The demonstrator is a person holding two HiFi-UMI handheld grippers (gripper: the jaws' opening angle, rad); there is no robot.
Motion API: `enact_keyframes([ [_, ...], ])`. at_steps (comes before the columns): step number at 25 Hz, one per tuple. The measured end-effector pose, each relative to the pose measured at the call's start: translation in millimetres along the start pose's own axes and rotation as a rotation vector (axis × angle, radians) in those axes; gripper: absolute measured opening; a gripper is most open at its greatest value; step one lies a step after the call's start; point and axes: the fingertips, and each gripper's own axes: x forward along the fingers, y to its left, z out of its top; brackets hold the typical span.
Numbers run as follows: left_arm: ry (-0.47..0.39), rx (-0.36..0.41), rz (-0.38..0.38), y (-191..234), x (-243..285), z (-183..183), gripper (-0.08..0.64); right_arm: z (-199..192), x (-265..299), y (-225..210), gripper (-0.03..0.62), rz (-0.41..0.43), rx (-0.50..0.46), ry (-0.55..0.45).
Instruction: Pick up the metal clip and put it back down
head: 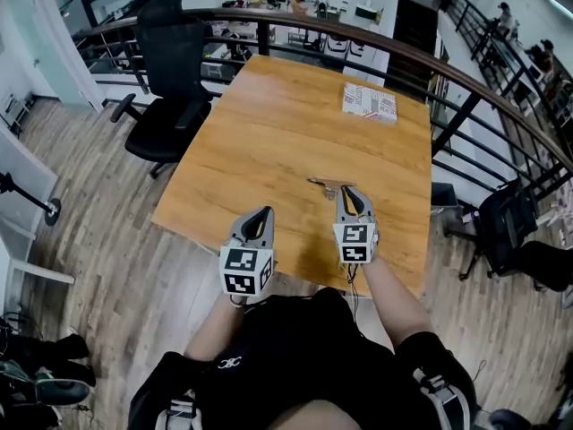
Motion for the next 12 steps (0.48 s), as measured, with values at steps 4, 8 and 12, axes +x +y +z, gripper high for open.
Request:
enact_keyframes([
  [4,0.001,0.0,-0.018,-9,4,-1,0.014,37,-33,-19,0.014,-0.051,0.067,-0.098],
  [8,0.0,0.007,-0.038,-19,11,-2,0.014,47,-66,-35,0.012,-0.099,0.192,-0.145],
  [12,-0.006,0.02,-0.061,-31,21,2,0.014,53,-85,-43,0.011,-0.108,0.234,-0.184],
])
